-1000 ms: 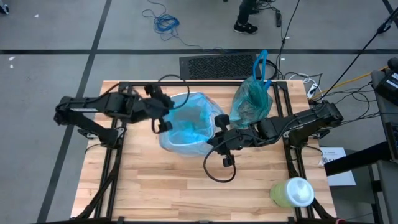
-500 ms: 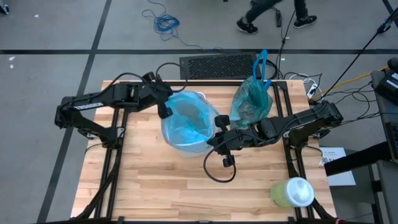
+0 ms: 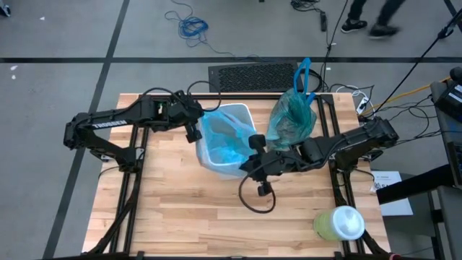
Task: Place trash/remove bag and relplace
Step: Insert a new trash bag into the trash bin
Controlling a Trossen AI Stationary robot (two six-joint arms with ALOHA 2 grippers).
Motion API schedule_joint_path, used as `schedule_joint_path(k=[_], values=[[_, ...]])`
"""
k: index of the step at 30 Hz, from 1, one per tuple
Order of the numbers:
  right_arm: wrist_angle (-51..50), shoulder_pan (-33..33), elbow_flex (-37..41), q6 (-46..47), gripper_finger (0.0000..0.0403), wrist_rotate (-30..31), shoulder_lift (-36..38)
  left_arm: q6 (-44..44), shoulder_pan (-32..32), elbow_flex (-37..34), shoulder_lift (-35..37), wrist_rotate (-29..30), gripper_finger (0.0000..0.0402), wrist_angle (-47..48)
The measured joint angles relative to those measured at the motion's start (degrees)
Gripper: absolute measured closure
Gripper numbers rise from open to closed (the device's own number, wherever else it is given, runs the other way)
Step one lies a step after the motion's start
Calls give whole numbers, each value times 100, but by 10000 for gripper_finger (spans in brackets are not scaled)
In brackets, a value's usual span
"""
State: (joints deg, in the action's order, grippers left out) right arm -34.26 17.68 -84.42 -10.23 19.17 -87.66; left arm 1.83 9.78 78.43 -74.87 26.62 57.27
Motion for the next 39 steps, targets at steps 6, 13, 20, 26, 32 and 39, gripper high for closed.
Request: schedule_joint_path(k=[6, 13, 20, 26, 32, 39], values=[[336, 91, -2, -91, 403, 1, 28, 2, -4, -2, 0, -8, 401, -97], [783, 80, -3, -133, 385, 25, 194, 4, -4, -2, 0, -109, 401, -218], [1044, -217, -4, 5, 308, 982, 528, 7, -4, -2, 2, -220, 402, -254], [993, -776, -4, 87, 238, 923, 581, 9, -4, -2, 4, -246, 402, -285], [941, -755, -4, 564, 200, -406, 581, 70, -4, -2, 4, -246, 402, -285], [185, -236, -4, 1054, 195, -696, 414, 114, -4, -2, 4, -246, 402, -283]])
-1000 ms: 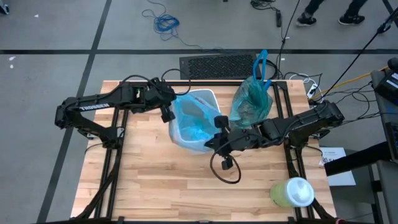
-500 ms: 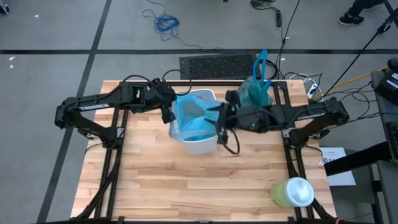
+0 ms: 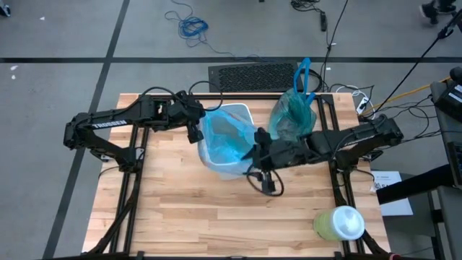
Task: Place trash/remove bag and relplace
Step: Insert a new trash bag into the trash bin
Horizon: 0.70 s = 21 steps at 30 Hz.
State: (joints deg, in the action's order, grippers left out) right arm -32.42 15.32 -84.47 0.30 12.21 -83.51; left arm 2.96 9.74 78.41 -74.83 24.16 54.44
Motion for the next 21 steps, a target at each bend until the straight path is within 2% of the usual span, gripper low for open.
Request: schedule_joint_path(k=[3, 8, 17, 21], values=[[-321, 124, 0, 222, 195, 81, -96, -3, 0, 0, 0, 0, 402, 4], [-621, 425, 0, 378, 195, 596, -152, -4, 0, 0, 0, 2, 402, 4], [84, 884, 0, -10, 195, 753, -44, -7, 0, 0, 2, 2, 402, 7], [226, 878, -76, -153, 195, 1078, 38, -7, 0, 0, 2, 4, 402, 10]])
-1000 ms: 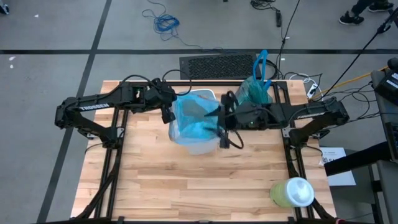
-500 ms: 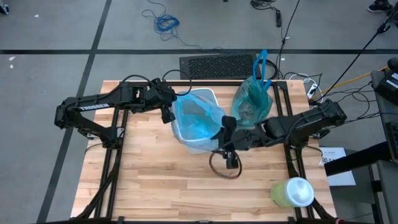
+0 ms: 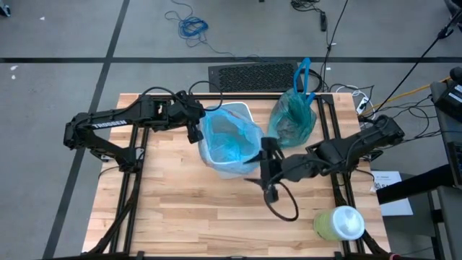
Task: Place trash/remove bag and relplace
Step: Insert a new trash bag into the trash bin
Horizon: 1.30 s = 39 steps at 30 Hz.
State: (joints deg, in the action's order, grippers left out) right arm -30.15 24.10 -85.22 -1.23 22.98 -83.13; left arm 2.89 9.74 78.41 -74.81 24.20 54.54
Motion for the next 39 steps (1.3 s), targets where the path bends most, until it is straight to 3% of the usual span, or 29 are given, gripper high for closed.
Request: schedule_joint_path(k=[2, 5, 7, 14, 18, 23, 25, 29, 39], values=[[-16, -29, -133, -158, 195, 531, 1, 1, 0, 0, 0, 1, 402, 0], [-121, -220, -349, -503, 196, 1832, 18, -2, 0, 0, 0, 1, 402, -4], [-168, -585, -418, -714, 200, 2184, 31, -3, 0, 0, 0, 1, 402, -5], [-391, -2377, -433, -393, 225, 116, -43, 46, 0, 0, 0, 1, 402, -47], [-448, -3164, -431, -238, 269, -227, -43, 57, 0, 0, 0, 3, 402, -133], [-516, -3850, -433, -388, 373, -619, -44, 167, 0, 1, 0, 3, 402, -231], [-509, -4062, -426, -298, 393, -762, -44, 199, 0, 0, 0, 3, 402, -294], [-650, -4317, -341, 1, 392, -1112, -44, 202, 0, 2, 0, 3, 402, -371], [-787, -4354, 166, 478, 402, -1600, -70, 219, 0, 2, 0, 3, 402, -455]])
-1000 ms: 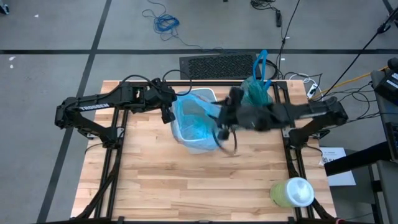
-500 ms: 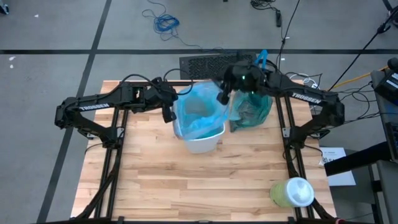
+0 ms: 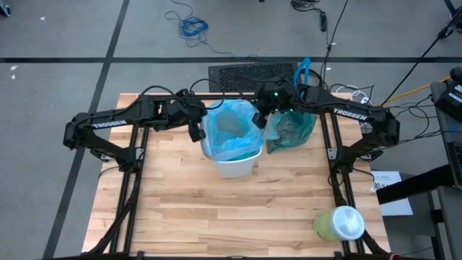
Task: Place trash/remove bag and relplace
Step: Insert a new trash bag into the trash bin
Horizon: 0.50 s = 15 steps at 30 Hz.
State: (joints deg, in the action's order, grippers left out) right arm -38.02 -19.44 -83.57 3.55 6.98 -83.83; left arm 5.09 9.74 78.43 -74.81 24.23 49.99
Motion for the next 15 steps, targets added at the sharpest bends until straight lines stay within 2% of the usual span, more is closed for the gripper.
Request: schedule_joint_path(k=[4, 9, 15], values=[[9, -4, 265, 78, 402, -14, 0, 22, 0, 0, 0, -2, 402, -6], [8, 18, 544, 240, 402, -327, 0, 19, 0, 0, 0, -8, 402, 0], [-44, 207, 655, 289, 403, -560, 0, -9, 0, 0, 0, -318, 402, 21]])
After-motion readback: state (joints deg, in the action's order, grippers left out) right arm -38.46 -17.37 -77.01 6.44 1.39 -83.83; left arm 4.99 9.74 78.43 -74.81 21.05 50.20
